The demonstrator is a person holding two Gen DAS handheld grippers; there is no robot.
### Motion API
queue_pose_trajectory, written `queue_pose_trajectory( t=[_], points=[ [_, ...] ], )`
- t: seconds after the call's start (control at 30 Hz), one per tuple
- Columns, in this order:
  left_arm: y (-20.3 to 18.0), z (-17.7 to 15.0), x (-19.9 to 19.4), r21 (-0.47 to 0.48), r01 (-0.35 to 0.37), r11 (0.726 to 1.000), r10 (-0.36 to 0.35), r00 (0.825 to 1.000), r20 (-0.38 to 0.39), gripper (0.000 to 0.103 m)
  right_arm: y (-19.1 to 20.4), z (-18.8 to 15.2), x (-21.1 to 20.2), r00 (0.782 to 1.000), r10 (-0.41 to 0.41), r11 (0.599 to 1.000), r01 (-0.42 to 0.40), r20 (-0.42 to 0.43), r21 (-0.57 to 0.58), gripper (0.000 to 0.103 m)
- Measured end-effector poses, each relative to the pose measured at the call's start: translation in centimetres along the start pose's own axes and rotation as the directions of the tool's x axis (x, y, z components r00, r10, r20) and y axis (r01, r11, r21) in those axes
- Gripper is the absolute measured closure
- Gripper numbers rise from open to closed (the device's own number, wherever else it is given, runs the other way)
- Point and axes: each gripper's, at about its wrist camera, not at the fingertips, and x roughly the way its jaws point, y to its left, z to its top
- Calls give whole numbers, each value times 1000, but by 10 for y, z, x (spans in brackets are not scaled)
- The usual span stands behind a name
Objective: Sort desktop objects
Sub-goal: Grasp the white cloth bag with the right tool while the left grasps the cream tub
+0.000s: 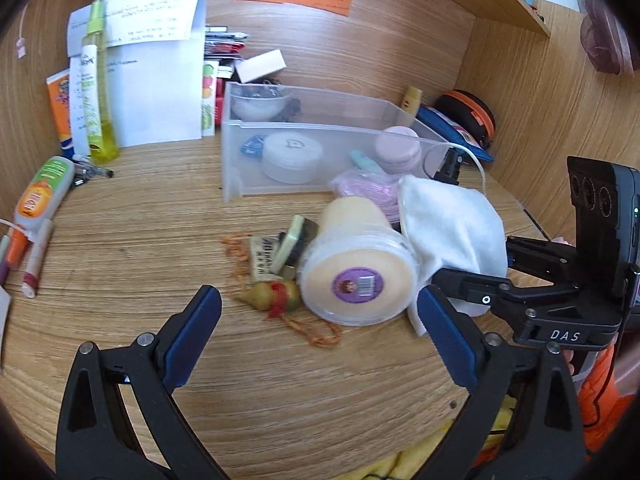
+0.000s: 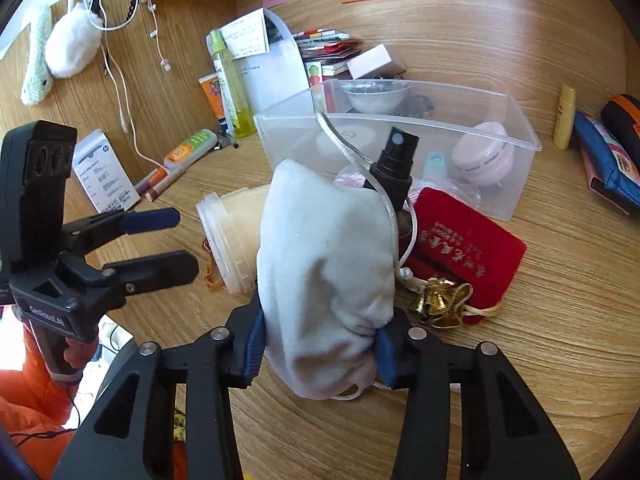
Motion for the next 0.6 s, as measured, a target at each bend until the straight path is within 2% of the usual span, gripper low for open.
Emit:
queue_pose_trajectory(
  t=[0.3, 0.6],
  points=[
    [-25, 9, 24, 44, -8, 999, 10, 999, -50, 3, -25, -3, -27, 996, 38, 998, -42, 75, 57, 63],
    [-32, 18, 42, 27, -41, 999, 43, 996, -72, 3, -54, -4, -48, 990, 52, 992, -66, 128, 103, 63]
  ],
)
